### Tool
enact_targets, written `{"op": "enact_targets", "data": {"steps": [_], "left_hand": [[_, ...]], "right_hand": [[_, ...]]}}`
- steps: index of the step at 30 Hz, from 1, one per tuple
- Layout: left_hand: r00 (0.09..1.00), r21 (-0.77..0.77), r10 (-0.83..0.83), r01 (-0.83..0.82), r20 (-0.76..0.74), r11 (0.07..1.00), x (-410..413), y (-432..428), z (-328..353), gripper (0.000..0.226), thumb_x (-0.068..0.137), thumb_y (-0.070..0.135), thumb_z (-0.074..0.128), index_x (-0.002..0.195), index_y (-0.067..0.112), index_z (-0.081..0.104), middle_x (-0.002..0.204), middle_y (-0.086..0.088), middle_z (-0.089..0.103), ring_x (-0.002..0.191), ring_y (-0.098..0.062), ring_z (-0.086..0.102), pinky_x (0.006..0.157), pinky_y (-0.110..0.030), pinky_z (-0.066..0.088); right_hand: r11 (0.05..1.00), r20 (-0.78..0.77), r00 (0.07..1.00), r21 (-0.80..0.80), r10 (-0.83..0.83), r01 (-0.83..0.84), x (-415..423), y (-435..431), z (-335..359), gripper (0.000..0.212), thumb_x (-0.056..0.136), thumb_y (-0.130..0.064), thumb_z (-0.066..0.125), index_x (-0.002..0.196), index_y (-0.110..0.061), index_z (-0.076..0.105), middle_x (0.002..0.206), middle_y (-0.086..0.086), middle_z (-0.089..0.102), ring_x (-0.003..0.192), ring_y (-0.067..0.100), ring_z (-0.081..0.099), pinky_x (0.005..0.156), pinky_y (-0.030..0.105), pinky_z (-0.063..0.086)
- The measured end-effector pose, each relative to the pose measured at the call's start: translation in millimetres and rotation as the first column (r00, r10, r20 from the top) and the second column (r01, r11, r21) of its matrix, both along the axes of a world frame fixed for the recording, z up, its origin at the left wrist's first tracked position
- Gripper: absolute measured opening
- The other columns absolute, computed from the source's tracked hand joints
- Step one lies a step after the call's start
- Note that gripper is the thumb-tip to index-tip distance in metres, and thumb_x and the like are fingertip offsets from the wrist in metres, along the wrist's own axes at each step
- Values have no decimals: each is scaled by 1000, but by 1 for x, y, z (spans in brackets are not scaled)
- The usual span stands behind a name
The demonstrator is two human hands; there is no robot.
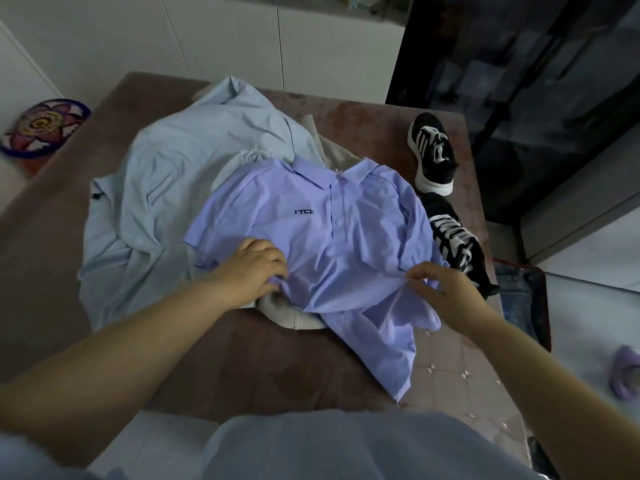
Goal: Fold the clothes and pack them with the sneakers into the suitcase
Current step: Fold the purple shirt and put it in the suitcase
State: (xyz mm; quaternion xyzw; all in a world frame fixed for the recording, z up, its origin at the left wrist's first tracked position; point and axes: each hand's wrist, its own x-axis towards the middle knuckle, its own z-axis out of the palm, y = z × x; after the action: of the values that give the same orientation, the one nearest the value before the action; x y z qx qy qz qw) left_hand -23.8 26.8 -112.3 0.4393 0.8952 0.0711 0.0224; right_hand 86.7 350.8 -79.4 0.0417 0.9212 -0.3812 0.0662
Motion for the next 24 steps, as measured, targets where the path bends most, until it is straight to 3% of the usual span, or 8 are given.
{"op": "enact_targets", "data": {"steps": [2, 6, 9, 12, 15, 18, 21, 24], "left_hand": [[988, 103, 109, -121, 113, 987, -3, 2, 9, 4, 73, 20, 68, 74, 23, 66, 74, 6, 62, 81, -16, 61, 76, -24, 27], [750, 234, 259, -481, 609, 845, -28, -4, 48, 24, 91, 1, 51, 83, 23, 51, 78, -5, 59, 63, -6, 51, 62, -18, 41], [808, 397, 353, -551, 471, 734, -65, 2, 79, 23, 89, -1, 54, 82, 20, 55, 87, -9, 58, 63, 7, 52, 64, -13, 37], [830, 438, 507, -555, 232, 707, -87, 23, 85, 13, 85, 8, 61, 98, 6, 61, 93, -14, 63, 87, -23, 58, 77, -29, 41], [849, 396, 529, -480, -16, 783, -77, 41, 75, 21, 80, 9, 61, 102, 8, 61, 100, -13, 62, 95, -35, 53, 84, -39, 35], [979, 293, 178, -142, -101, 946, -46, 36, 51, 18, 75, 18, 51, 74, 11, 67, 74, -8, 65, 69, -30, 60, 68, -39, 39], [997, 123, 73, -73, 7, 990, -22, 18, 15, 31, 76, 35, 57, 88, 11, 72, 84, -5, 70, 75, -27, 65, 74, -30, 46], [988, -25, 148, -147, 38, 989, -17, 15, -6, 54, 71, 37, 70, 116, 7, 63, 111, -10, 67, 101, -33, 63, 86, -42, 47]], "right_hand": [[997, 5, 1000, -81, -19, 19, -6, 8, 12, 17, 90, -6, 57, 84, -22, 61, 81, -5, 64, 69, -9, 55, 62, 4, 40], [981, 61, 995, -169, -83, 92, -32, 28, 40, 13, 88, -11, 62, 80, -22, 65, 68, -14, 65, 58, -9, 52, 63, 6, 42], [946, -105, 943, -106, -316, 305, -67, 31, 47, 7, 87, -13, 62, 89, -17, 68, 76, -9, 68, 65, -5, 55, 63, 15, 42], [849, -254, 811, -118, -527, 515, -95, 16, 51, 20, 89, -11, 53, 107, -12, 63, 100, 5, 64, 88, 17, 56, 74, 23, 38], [966, -248, 939, 37, -239, 256, -84, -13, 38, 20, 87, -5, 55, 104, -6, 64, 94, 0, 58, 86, 17, 52, 73, 21, 36], [955, -98, 985, 277, 140, -108, -44, -29, -3, 32, 79, -21, 70, 109, -14, 66, 109, 5, 62, 102, 28, 56, 87, 35, 44], [856, 203, 969, 468, 138, -220, -11, -22, -43, 73, 78, -41, 68, 142, -26, 36, 141, 4, 40, 125, 32, 42, 102, 40, 32], [842, 38, 988, 520, 148, -146, -8, -18, -52, 53, 80, -36, 54, 131, -19, 53, 113, 9, 63, 95, 35, 63, 81, 42, 48]]}}
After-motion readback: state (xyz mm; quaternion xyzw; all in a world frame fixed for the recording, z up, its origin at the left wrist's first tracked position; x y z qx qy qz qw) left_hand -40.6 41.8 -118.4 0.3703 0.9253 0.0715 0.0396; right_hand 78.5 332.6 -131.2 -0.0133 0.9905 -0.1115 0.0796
